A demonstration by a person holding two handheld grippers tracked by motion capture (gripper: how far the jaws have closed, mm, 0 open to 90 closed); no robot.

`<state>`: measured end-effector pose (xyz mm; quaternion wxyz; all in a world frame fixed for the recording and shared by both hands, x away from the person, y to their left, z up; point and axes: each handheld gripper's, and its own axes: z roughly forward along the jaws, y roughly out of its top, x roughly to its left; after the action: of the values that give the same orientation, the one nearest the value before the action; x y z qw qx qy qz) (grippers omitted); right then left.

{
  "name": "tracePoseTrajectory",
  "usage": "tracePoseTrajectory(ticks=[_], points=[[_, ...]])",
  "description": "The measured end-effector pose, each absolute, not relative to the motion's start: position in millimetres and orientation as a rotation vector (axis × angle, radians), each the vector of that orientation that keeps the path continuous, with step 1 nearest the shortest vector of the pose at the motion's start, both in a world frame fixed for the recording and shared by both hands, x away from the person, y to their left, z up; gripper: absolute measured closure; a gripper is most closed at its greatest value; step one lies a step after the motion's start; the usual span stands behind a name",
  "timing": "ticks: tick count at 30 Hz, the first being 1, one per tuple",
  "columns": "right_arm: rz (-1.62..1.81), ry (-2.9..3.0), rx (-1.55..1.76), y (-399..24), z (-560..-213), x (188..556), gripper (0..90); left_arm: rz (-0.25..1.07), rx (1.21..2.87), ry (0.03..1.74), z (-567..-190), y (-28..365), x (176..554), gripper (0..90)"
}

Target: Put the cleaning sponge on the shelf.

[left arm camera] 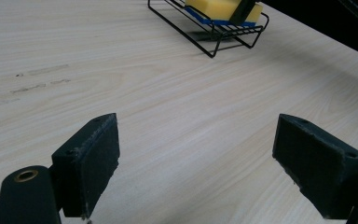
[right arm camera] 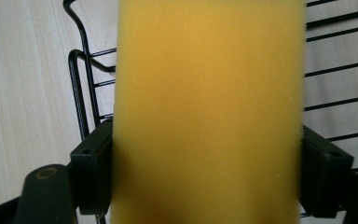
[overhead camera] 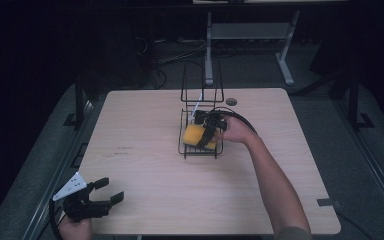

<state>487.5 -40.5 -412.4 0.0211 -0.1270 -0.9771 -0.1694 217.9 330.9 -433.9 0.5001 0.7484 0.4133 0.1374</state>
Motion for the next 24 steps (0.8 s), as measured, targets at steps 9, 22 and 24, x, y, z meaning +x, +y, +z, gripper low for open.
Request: tracePoseTrajectory(ticks=[9, 22, 24], points=[[-0.544, -3.023, -0.409, -41.1, -412.0, 484.1, 17.2, 0.333, 1.81, 0.999, -433.7, 331.0, 217.4, 14.0], [-0.651, -3.032, -0.433, -47.2, -406.9, 480.2, 16.7, 0.332, 1.806, 1.0, -433.9, 331.4, 217.3, 14.1], [-0.68, -3.02, -0.46, -52.3, -406.8, 479.7, 16.7, 0.328, 1.808, 0.999, -434.1, 330.9, 217.7, 14.0]])
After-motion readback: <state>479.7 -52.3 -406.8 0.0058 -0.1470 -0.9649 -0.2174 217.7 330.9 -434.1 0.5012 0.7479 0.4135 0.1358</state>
